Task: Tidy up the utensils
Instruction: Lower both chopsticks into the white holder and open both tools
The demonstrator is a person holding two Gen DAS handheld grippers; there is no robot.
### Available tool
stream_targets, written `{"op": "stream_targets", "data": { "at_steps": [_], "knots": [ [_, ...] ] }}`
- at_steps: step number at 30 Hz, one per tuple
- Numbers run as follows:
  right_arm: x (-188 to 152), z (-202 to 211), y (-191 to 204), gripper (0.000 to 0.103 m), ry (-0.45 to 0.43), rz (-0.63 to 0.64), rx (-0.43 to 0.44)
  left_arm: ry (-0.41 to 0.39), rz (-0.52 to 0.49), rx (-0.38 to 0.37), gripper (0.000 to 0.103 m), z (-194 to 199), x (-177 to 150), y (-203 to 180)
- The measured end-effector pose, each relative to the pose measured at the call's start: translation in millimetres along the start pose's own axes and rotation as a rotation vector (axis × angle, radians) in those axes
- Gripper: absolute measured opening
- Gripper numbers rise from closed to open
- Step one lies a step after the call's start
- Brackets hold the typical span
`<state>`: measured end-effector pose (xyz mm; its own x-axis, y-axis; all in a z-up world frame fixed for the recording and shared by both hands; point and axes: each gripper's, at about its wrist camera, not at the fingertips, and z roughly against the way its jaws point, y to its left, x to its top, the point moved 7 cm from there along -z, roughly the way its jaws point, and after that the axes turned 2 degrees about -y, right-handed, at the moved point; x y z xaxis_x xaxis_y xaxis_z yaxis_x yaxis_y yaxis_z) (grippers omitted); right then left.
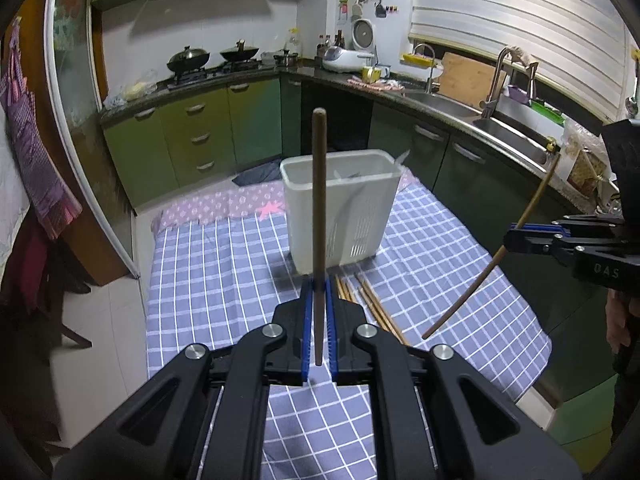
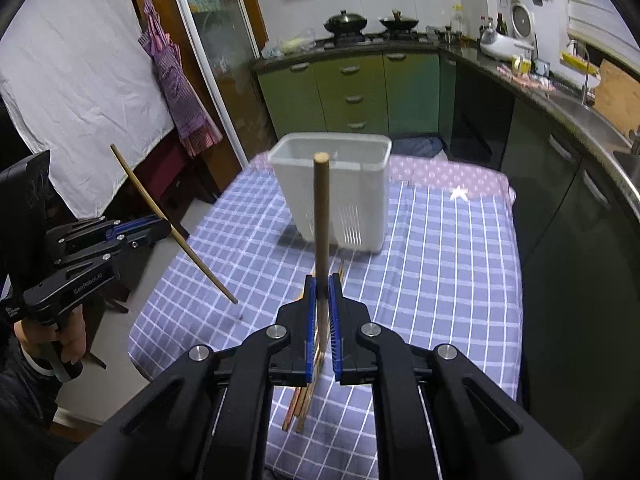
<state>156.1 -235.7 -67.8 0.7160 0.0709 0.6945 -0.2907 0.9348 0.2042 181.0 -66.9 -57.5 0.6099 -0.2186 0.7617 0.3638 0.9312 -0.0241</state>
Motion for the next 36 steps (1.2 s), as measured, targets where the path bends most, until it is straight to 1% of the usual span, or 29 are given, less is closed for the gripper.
{"op": "stream_targets", "data": {
  "at_steps": [2,5,11,15,18,21,23,26,31,36],
  "knots": [
    [12,6,0,0.007,-0.021,0.006,0.001,-0.010,-0.002,-0.007,0.007,5,12,0],
    [37,18,3,0.007,-0.058,0.016,0.008,-0.044,-0.007,-0.010,0.007,15,40,0],
    [102,41,6,0.007,-0.146,0.031,0.011,-0.110,-0.023,0.008,0.007,26,95,-3],
    [146,44,4,0.007,-0.201,0.013,0.028,-0.176,-0.038,0.012,0.007,29,138,-10],
    [178,39,-4,0.007,-0.234,-0.010,0.044,-0.223,-0.046,0.039,0.007,20,168,-13],
    [202,23,-14,0.007,-0.251,-0.023,0.017,-0.226,-0.029,0.034,0.007,-2,186,-14],
    [209,6,-23,0.007,-0.240,-0.031,-0.008,-0.209,-0.021,0.036,0.007,-21,188,-12],
    [211,-22,-34,0.007,-0.214,-0.034,-0.037,-0.169,-0.017,0.055,0.007,-57,179,-9],
    [191,-67,-47,0.007,-0.140,-0.048,-0.037,-0.087,0.003,0.048,0.007,-98,154,-4],
    [168,-90,-47,0.008,-0.094,-0.038,-0.028,-0.040,0.016,0.050,0.007,-118,125,1]
  ]
}}
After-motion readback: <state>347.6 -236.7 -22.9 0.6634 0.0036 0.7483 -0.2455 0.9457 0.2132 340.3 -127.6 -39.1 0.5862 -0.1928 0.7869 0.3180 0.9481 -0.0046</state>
